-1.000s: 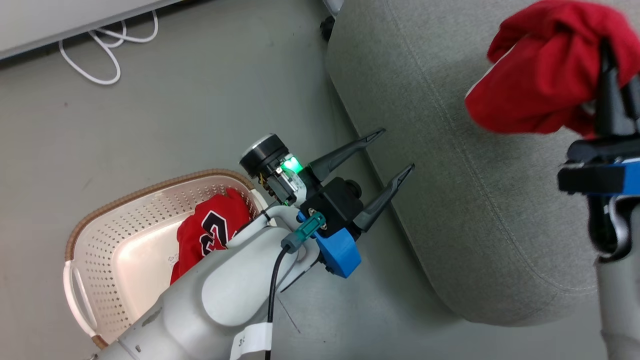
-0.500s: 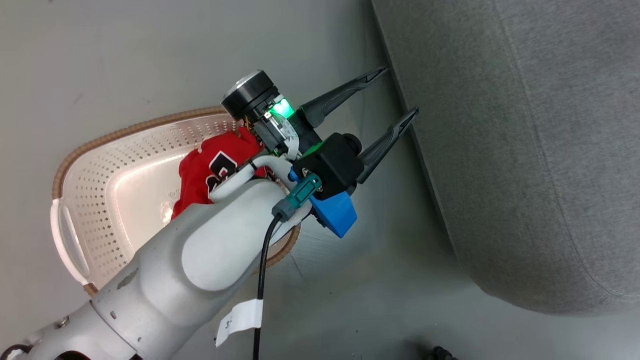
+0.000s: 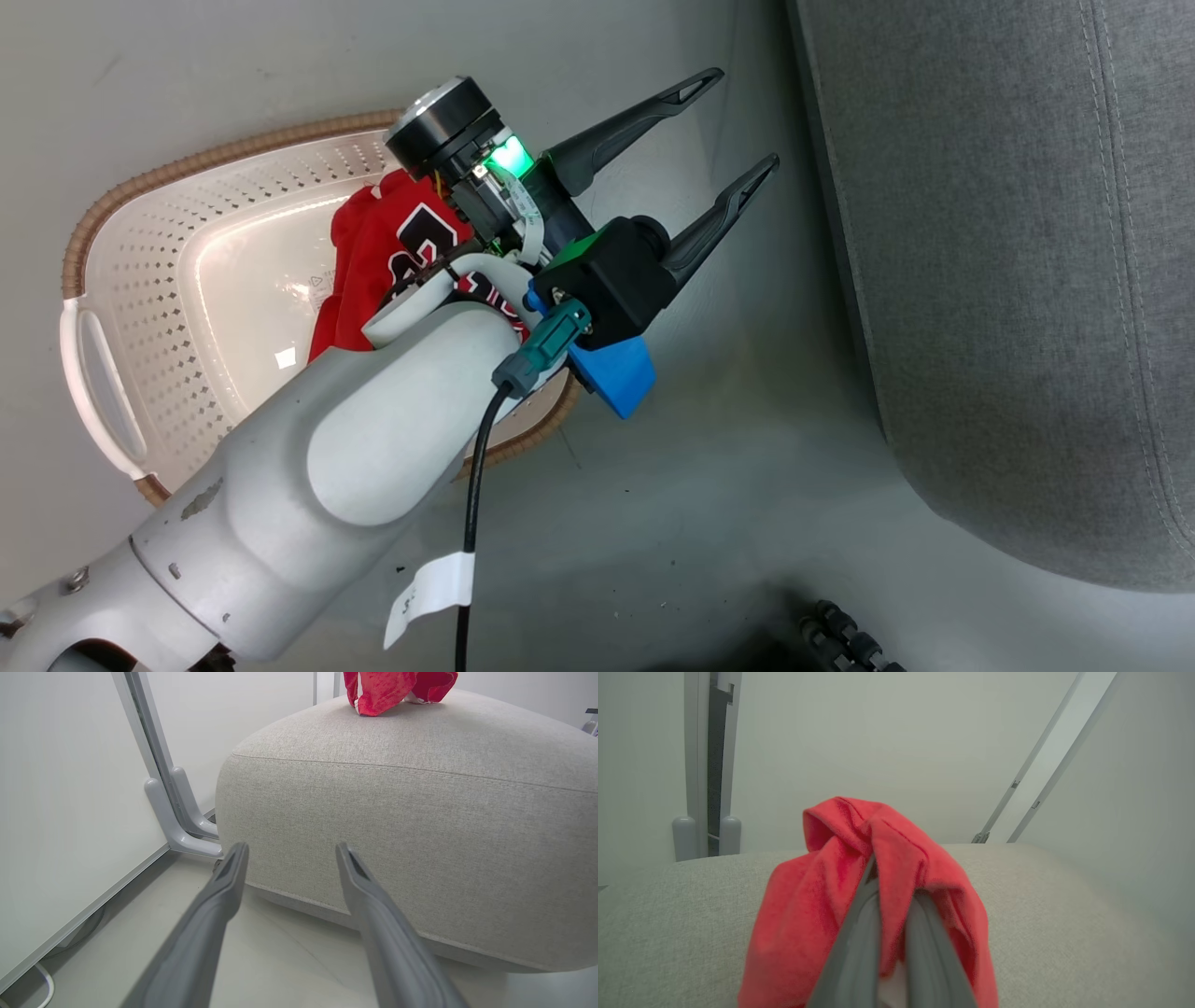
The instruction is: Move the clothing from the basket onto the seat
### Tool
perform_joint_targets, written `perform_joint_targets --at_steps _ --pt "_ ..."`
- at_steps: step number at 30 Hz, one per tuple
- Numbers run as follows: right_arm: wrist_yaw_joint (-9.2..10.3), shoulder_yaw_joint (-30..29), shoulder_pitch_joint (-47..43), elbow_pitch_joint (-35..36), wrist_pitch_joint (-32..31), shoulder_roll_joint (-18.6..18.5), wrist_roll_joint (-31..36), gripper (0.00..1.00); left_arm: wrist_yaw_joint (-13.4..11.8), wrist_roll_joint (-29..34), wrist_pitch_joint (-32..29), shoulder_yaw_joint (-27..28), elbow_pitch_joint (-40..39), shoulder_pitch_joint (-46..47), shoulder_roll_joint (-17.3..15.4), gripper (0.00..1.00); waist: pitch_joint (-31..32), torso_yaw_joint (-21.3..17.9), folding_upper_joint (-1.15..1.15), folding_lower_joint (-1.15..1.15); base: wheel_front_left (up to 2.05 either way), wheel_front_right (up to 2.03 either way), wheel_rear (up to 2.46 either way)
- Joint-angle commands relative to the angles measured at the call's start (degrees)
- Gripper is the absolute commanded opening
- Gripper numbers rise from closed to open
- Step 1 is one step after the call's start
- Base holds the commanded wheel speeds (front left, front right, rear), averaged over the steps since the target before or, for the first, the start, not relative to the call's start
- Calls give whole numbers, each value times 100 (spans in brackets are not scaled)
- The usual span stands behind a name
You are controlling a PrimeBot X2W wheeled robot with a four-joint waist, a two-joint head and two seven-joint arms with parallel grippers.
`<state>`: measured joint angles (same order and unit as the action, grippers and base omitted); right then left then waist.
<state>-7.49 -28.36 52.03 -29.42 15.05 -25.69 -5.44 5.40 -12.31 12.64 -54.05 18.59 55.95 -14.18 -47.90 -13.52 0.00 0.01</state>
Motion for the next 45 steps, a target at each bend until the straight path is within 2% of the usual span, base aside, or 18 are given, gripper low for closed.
perform_joint_targets --at_steps 1,9,10,11,18,31,38,45 --pt "-1 -7 -146 -92 20 83 37 0 -23 9 -18 15 -37 54 -31 100 -9 -7 0 -1 0 0 0" --pt "-1 55 -332 -536 20 510 77 0 -80 -33 -80 3 -125 34 -149 100 -54 -60 0 -1 0 0 0" --pt "-1 51 -323 -557 20 531 73 2 -86 -37 -89 -2 -133 30 -161 100 -53 -67 0 -1 0 0 0" --pt "-1 57 -333 -591 20 558 66 100 -85 -41 -87 -11 -135 23 -169 100 -47 -73 0 -1 0 0 0" --pt "-1 21 -614 -427 20 691 -10 100 -117 -95 -32 -49 -111 0 -108 100 49 -45 0 -1 0 0 0" --pt "-1 -99 -2232 763 20 1084 -193 100 -227 -278 221 53 180 -220 95 100 671 67 0 -1 0 0 0" --pt "-1 497 -2708 1547 20 1267 75 100 -404 -453 260 406 179 -659 177 100 1362 138 0 -1 0 0 0" --pt "-1 1456 -2955 2009 19 1323 235 100 -615 -541 262 1216 -70 -1390 243 100 2145 428 0 -1 0 0 0"
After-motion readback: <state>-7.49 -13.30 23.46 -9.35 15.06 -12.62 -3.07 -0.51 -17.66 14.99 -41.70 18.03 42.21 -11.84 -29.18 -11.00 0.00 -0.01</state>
